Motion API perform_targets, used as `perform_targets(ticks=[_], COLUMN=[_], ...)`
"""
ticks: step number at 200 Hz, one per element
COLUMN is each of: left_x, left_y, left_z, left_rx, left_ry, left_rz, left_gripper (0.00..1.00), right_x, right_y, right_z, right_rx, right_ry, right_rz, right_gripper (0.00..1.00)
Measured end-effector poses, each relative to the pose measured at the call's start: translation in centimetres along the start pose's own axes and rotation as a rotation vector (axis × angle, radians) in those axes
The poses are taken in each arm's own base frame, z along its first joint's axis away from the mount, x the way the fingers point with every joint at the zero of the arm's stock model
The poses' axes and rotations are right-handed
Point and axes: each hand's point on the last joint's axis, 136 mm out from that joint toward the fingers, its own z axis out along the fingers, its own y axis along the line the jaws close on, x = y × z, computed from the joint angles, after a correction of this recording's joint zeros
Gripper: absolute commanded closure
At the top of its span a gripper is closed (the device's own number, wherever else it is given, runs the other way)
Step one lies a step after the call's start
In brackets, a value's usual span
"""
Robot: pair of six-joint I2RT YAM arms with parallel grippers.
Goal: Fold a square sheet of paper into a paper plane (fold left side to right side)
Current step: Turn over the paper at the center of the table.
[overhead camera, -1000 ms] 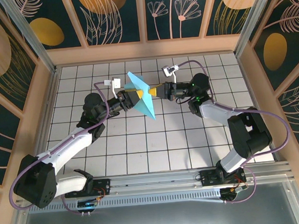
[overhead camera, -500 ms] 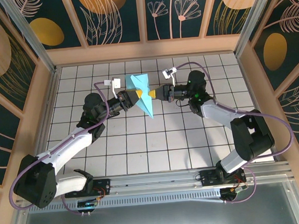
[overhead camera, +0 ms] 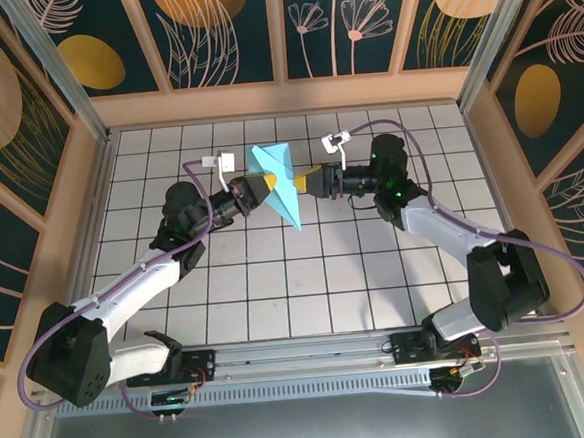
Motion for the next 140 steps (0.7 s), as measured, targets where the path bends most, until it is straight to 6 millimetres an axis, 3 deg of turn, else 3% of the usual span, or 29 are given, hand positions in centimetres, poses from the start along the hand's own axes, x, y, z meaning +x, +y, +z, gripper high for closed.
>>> perform_targets(ticks=[33, 66, 107, 140], left_x=[-0.2, -0.5, -0.6, -0.7], left_y=[-0.2, -0.7, -1.0, -1.4], left_z=[0.0, 0.0, 0.0, 0.1], left_rx=[0.007, 0.027, 0.04, 0.056], left_ry=[-0.006, -0.018, -0.023, -0.027], left_rz=[-0.012, -0.025, -0.036, -0.042], left_gripper=[1.0, 1.0, 1.0, 1.0], right_x=[-0.7, 0.1, 1.8, 2.5], right_y=[0.4, -0.2, -0.4, 0.1], right_z=[-1.3, -1.4, -0.3, 0.8], right_rx=[0.066, 0.084, 0.062, 0.011], right_ry=[-0.031, -0.024, 0.012, 0.038], right_rz=[-0.061, -0.054, -0.026, -0.014], right_gripper=[0.29, 0.2, 0.21, 0.37])
